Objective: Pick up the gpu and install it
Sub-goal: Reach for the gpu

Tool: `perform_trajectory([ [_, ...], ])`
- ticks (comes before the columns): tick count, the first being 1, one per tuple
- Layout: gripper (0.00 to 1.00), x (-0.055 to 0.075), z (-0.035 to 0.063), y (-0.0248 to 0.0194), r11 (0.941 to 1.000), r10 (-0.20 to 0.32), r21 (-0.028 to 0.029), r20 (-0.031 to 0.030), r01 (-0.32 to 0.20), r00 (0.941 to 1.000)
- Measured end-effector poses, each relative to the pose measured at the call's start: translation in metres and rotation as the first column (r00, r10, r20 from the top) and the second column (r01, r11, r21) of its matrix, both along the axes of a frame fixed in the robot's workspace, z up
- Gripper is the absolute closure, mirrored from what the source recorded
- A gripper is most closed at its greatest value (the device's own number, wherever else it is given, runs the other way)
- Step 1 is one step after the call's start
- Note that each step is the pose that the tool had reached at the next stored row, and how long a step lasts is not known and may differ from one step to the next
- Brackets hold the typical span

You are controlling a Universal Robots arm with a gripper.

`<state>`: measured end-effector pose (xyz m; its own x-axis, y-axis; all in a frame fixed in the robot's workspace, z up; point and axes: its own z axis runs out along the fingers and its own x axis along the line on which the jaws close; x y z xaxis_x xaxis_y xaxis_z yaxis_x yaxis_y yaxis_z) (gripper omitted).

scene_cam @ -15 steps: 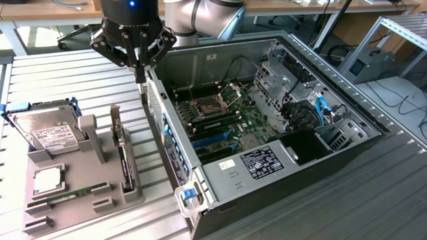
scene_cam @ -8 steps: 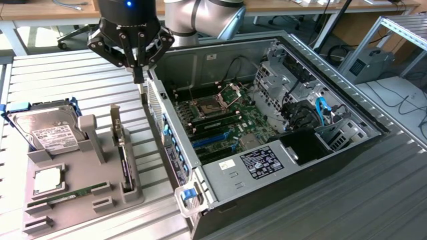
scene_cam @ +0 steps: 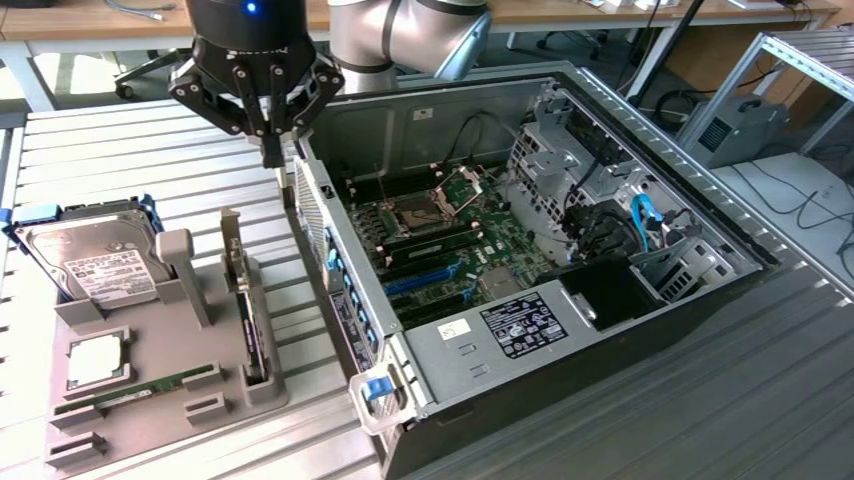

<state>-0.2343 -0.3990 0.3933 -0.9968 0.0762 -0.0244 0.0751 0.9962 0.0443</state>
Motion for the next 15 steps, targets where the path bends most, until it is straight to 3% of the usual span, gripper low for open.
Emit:
perform_trajectory([
  [15,0.89,-0.0068,0.0,0.0,1.0,0.0,0.0,0.0001,0.0,1.0],
])
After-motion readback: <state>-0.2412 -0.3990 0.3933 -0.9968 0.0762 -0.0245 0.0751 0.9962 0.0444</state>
